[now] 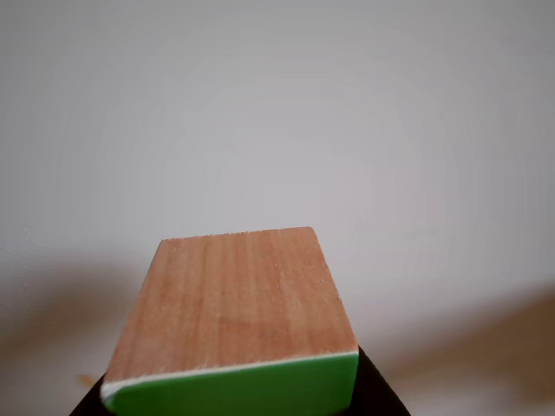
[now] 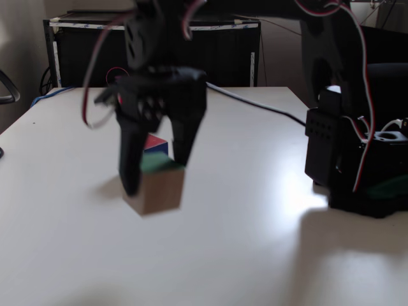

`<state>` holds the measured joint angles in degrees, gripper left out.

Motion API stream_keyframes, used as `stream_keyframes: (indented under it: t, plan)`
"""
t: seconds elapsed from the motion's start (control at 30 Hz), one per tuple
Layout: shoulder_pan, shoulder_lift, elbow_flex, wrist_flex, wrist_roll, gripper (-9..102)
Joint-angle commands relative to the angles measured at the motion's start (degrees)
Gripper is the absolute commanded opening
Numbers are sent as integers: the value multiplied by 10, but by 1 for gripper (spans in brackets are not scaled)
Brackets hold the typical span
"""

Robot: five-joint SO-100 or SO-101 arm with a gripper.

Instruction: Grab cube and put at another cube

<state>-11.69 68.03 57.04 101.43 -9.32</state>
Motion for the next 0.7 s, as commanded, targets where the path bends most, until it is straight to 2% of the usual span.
stream_keyframes:
  t: [0.0,0.33,0.67]
  plan:
    - [38,50,-54,20,6,19]
    - [163,112,-19,20,20,19]
    - [261,242,106,11,-3,20]
